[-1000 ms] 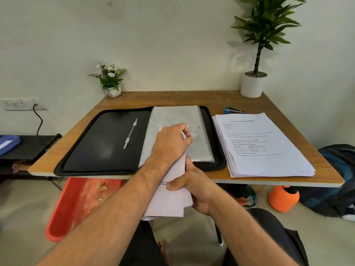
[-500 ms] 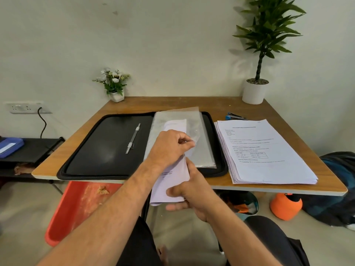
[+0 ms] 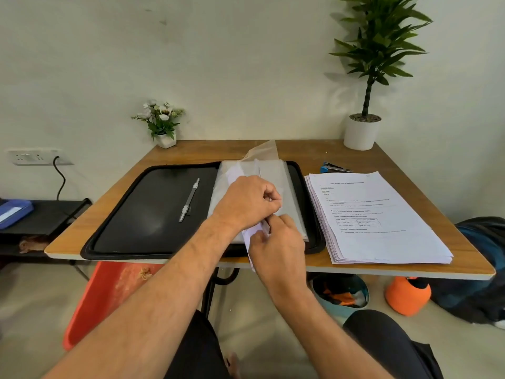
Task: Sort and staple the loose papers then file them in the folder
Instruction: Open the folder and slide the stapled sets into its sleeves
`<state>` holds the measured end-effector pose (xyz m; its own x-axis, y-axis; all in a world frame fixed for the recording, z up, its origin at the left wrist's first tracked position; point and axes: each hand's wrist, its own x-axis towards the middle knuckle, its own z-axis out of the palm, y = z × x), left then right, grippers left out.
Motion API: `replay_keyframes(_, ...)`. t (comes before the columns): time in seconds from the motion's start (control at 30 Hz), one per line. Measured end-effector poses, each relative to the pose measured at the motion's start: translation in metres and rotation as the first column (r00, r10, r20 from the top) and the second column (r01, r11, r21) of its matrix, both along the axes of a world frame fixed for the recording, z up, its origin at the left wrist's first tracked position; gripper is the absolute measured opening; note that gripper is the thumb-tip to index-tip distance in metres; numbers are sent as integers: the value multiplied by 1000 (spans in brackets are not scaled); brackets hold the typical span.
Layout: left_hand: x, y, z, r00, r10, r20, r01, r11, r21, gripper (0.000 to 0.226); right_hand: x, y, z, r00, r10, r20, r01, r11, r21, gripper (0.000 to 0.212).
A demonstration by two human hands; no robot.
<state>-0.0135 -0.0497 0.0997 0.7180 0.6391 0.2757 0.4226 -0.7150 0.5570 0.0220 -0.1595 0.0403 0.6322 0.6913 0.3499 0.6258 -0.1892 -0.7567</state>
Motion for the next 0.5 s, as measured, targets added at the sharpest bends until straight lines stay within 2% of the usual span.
replay_keyframes(0.13, 0, -5, 5, 994, 44, -99, -35, 996, 86, 10, -2, 12, -17, 997, -9, 71, 9, 1000, -5, 22)
replay_keyframes(0.2, -3, -5, 4, 993, 72, -98, -59, 990, 130, 9, -7, 11, -27, 992, 18, 125, -8, 997, -77, 35)
replay_keyframes(0.3, -7, -6, 4, 992, 72, -109, -52, 983, 175, 9, -9, 14, -31, 995, 87, 44, -79, 984, -162, 58)
replay_keyframes(0.43, -8, -13, 6, 984, 135, -113, -92, 941, 326, 14, -7, 19, -31, 995, 97, -15, -97, 993, -61, 57)
replay_keyframes(0.5, -10, -14, 7, 980, 176, -97, -135, 934, 332, 13, -9, 16, -34, 994, 103, -37, -104, 993, -49, 63)
